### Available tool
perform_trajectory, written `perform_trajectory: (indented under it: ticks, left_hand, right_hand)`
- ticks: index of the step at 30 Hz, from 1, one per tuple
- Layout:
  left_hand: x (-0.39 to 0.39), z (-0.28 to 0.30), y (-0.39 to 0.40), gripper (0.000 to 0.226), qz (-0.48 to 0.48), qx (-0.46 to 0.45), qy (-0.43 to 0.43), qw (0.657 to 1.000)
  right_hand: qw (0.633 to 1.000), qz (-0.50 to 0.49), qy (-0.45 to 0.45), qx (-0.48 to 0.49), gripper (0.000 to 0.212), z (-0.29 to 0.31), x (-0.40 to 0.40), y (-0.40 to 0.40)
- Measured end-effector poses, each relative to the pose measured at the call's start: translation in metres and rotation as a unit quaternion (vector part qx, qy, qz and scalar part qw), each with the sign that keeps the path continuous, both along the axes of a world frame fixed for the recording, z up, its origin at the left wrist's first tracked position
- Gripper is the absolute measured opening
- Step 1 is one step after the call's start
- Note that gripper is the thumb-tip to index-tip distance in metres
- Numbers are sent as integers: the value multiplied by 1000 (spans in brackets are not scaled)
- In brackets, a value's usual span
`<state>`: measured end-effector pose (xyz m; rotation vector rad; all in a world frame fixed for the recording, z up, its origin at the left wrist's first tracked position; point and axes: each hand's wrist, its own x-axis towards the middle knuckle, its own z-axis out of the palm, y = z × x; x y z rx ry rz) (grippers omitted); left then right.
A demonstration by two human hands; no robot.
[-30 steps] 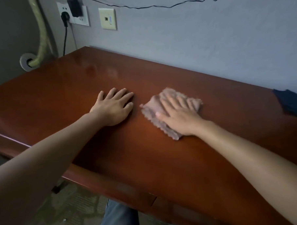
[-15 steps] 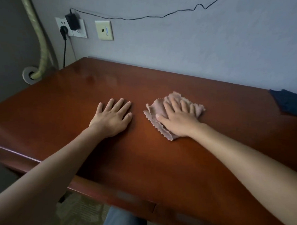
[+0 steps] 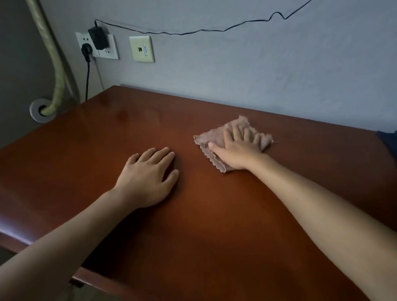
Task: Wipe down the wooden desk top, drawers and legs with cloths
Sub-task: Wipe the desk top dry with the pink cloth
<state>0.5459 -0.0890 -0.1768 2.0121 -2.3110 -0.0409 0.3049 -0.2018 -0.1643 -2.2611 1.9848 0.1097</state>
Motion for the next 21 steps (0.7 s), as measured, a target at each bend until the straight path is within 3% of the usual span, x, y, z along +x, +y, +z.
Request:
perform_trajectory:
  ticks: [2, 6, 8, 10, 12, 14, 15, 18, 21]
  left_hand:
    - [5, 5, -9, 57, -15, -38, -15, 999]
    - [4, 9, -45, 53, 17, -72, 46, 996]
    - [2, 5, -57, 53, 41, -71, 72, 994]
    - [1, -3, -61, 54, 32, -67, 56, 996]
    - [0, -5, -63, 60, 12, -39, 35, 999]
    - [0, -4, -68, 61, 12, 5, 27, 1000]
    - [1, -3, -69, 60, 16, 24, 26, 999]
    - [0, -6, -69, 64, 20, 24, 37, 999]
    - [0, -3, -67, 89, 26, -1, 57, 998]
  right_hand:
    - [999, 52, 2, 3, 87, -3, 14, 0]
    - [936, 345, -33, -58, 73, -11, 53, 58]
    - [930, 362, -23, -53, 77, -10, 41, 33]
    - [967, 247, 2, -52, 82, -8, 16, -13]
    - [998, 48, 1, -31, 86, -2, -13, -57]
    - [996, -91, -11, 0, 85, 2, -21, -85]
    - [995, -99, -15, 12, 84, 1, -13, -90]
    - [995, 95, -9, -11, 72, -2, 36, -64]
    - [947, 315, -27, -64, 62, -13, 62, -22]
